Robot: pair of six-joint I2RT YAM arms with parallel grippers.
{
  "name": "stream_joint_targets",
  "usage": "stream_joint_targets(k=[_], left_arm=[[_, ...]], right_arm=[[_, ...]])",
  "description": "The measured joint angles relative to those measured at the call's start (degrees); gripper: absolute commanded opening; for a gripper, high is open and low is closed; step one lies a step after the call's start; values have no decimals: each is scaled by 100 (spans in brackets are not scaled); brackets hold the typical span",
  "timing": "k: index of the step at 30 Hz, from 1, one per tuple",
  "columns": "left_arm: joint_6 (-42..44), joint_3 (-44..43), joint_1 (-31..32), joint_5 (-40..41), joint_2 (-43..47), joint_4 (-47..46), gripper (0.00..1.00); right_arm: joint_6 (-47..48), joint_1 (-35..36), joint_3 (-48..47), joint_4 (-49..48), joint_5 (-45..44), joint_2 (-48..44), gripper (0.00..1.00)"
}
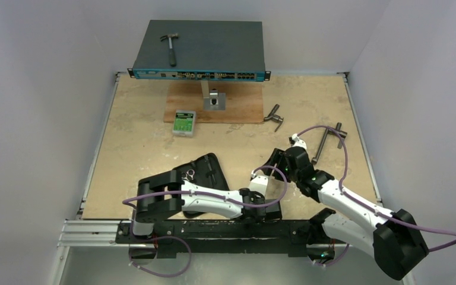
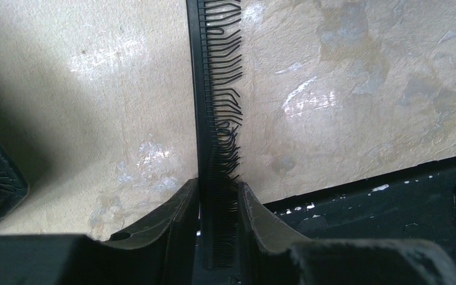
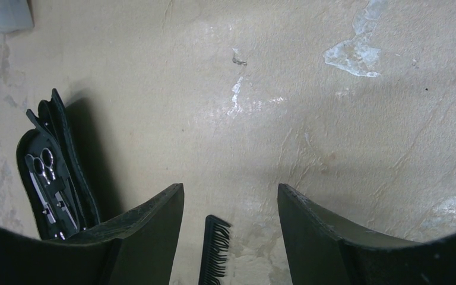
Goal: Sort the hair-cutting tools
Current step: Pick up the comb at the center of the board.
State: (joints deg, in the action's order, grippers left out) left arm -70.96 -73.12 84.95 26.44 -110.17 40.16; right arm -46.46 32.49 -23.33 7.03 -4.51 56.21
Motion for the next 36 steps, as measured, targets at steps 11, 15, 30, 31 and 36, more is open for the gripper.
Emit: stream_joint_targets(k=[11, 15, 30, 31, 36], left_arm=[[66, 245, 205, 304, 461, 227, 0], [138, 98, 402, 542, 787, 586, 0], [-1467, 1340, -66, 1325, 3707, 1932, 0], [-1558, 1600, -251, 1305, 3923, 1915, 0], [-1707, 2573, -1132, 1088, 4422, 1679, 0]], right_arm=[[26, -22, 0, 92, -4, -48, 59], [55, -26, 0, 157, -39, -79, 59], [168, -33, -9, 238, -61, -229, 60], [175, -33, -9, 238, -52, -229, 59], [227, -37, -9, 238, -42, -240, 59]])
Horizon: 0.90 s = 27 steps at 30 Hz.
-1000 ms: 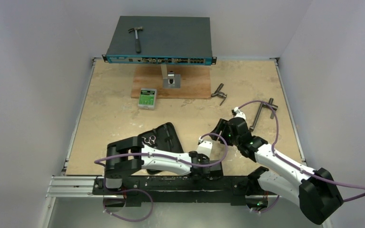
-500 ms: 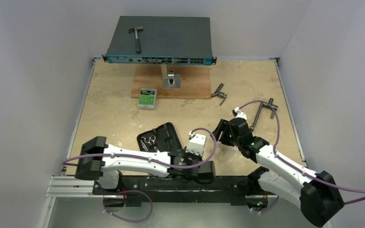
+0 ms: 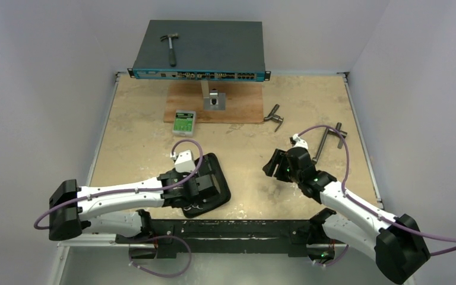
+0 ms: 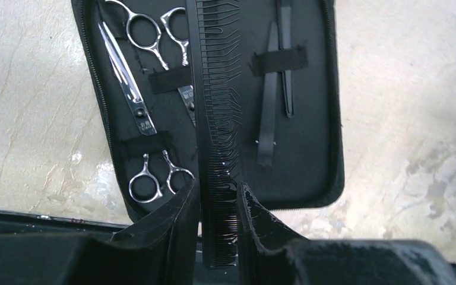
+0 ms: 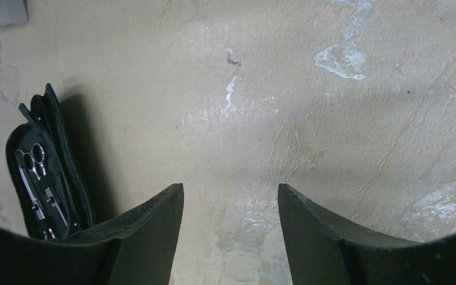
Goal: Sort the hair-cutting tools
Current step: Pick up the comb at the center of the board, then place the comb in the hairdressing tool bag.
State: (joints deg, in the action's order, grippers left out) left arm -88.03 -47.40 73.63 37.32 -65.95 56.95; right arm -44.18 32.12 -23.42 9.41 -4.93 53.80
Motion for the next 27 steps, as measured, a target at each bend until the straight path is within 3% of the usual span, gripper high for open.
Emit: stream_joint_targets(k=[10, 21, 27], left_arm=[[774, 79, -1056, -660, -704, -1060, 0], [1423, -44, -1281, -1270, -1631, -1609, 0], [1528, -57, -1292, -1322, -1687, -1635, 0]], right_arm=[[44, -4, 2, -44, 48, -164, 59], [42, -28, 22, -87, 262, -234, 60], [42, -28, 28, -98, 299, -310, 59]])
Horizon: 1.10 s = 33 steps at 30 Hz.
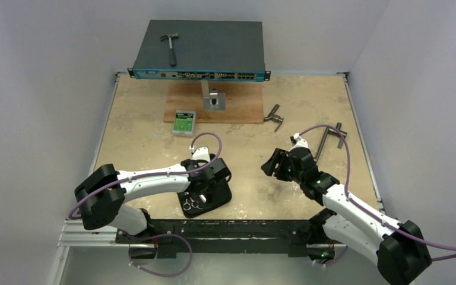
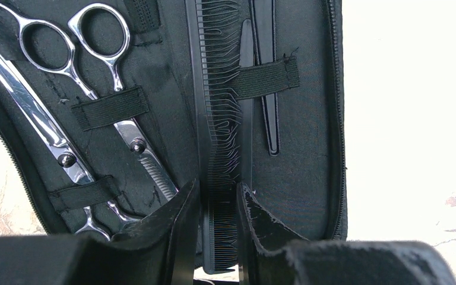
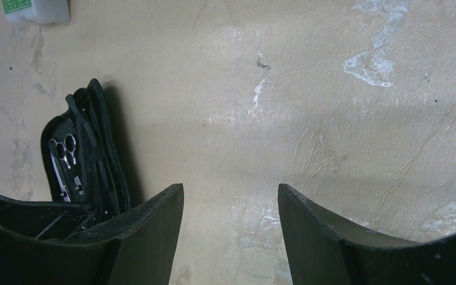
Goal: Sort the hair-cutting tools
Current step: Place the comb in the hairdressing tool bag.
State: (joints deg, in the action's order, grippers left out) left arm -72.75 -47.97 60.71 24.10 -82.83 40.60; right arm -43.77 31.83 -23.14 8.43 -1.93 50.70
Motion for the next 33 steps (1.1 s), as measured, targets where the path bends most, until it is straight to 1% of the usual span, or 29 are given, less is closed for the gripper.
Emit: stream_joint_targets(k=[7, 13, 15, 19, 26, 27, 31, 33], left_arm=[[-11, 79, -87, -2, 35, -37, 0], [-48, 420, -107, 37, 619, 24, 0], [-48, 435, -107, 35, 688, 22, 0], [4, 435, -107, -2, 533, -105, 0], [146, 321, -107, -122, -92, -278, 0], [160, 293, -107, -129, -122, -271, 3], [258, 184, -107, -155, -203, -275, 23], [332, 151, -107, -184, -203, -295, 29]], right_arm=[[2, 0, 4, -24, 2, -4, 60], [13, 0, 7, -28, 0, -7, 60], [20, 0, 26, -39, 0, -4, 59], [24, 0, 70, -63, 2, 33, 60], [33, 0, 90, -61, 2, 24, 60], [33, 0, 90, -59, 2, 24, 60], [33, -2, 90, -61, 2, 24, 60], [33, -2, 90, -61, 7, 24, 60]])
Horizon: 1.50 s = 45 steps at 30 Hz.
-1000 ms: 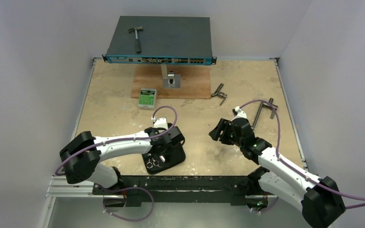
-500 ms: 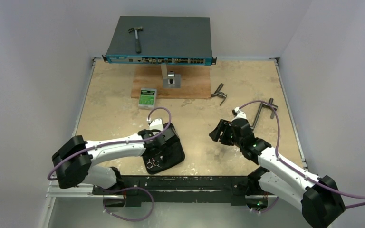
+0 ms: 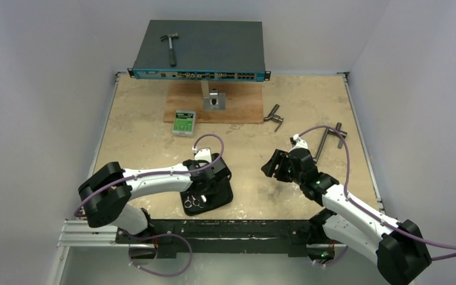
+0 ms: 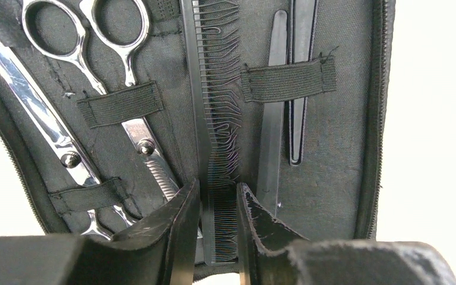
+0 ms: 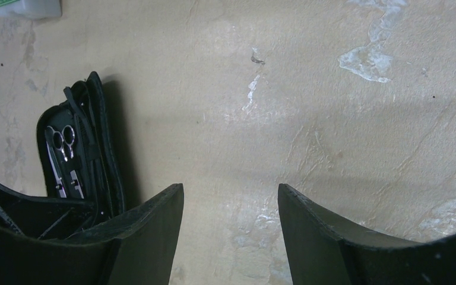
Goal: Sort the hair-cutting tools
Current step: Place the comb in the hairdressing tool bag, then close the hairdressing tool bag at the center of the board.
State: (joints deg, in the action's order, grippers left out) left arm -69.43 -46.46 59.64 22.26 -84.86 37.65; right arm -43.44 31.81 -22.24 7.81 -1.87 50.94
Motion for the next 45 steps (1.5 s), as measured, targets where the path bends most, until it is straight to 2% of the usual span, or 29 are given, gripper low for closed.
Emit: stream_joint_targets(k=[5, 15, 21, 27, 30, 38, 45], left_arm=[[166, -140, 0, -107, 2, -52, 33], [367, -455, 46, -188, 52, -81, 48], [229, -367, 55, 181, 800, 433, 49], [-356, 208, 35, 804, 2317, 1093, 50], [-785, 632, -26, 1014, 2796, 1290, 50], [-1499, 2033, -614, 909, 3552, 1054, 50], [-1458, 2319, -1080, 612, 3766, 472, 44]], right_arm=[[2, 0, 0, 0, 11, 0, 60], [9, 0, 0, 0, 55, 7, 61], [92, 0, 0, -42, 190, 61, 60], [354, 0, 0, -391, 647, 420, 62], [446, 0, 0, -671, 997, 616, 62], [636, 63, 0, -1543, 1888, 1174, 62], [686, 195, -68, -1932, 2173, 1655, 61]])
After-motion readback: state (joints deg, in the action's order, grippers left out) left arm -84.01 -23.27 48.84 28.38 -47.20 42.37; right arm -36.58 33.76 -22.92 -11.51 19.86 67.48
